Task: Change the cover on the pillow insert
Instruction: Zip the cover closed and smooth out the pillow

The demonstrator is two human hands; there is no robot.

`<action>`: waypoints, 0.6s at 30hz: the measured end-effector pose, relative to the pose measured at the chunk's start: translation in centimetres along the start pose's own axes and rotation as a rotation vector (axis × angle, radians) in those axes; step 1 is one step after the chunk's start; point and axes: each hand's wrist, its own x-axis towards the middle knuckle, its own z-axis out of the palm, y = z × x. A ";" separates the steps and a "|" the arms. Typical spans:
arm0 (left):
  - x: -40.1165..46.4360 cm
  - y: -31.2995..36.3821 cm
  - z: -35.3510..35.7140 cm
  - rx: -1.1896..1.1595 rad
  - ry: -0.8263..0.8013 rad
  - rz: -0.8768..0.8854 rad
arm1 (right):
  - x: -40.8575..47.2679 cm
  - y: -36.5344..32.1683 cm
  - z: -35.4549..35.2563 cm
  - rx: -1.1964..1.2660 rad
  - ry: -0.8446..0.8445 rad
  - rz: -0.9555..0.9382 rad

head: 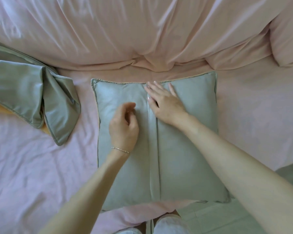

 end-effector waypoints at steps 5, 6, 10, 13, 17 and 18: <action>3.5 -0.6 0.7 0.489 -0.166 0.045 | -1.5 0.0 0.3 -0.241 0.056 -0.041; 2.9 -0.6 1.3 0.544 -0.199 0.056 | -1.9 -0.1 0.4 -0.200 0.151 0.005; -1.7 -1.7 3.3 0.679 -0.169 0.158 | -4.5 0.2 2.9 -0.020 0.389 0.325; -5.1 -3.5 3.7 0.669 -0.049 0.262 | -7.8 0.6 5.9 -0.136 0.522 0.260; -7.3 -6.4 4.6 0.685 -0.007 0.331 | -9.4 1.2 9.4 -0.202 0.567 0.168; -6.7 -7.1 5.2 0.699 -0.001 0.324 | -8.5 1.7 9.8 -0.218 0.555 0.162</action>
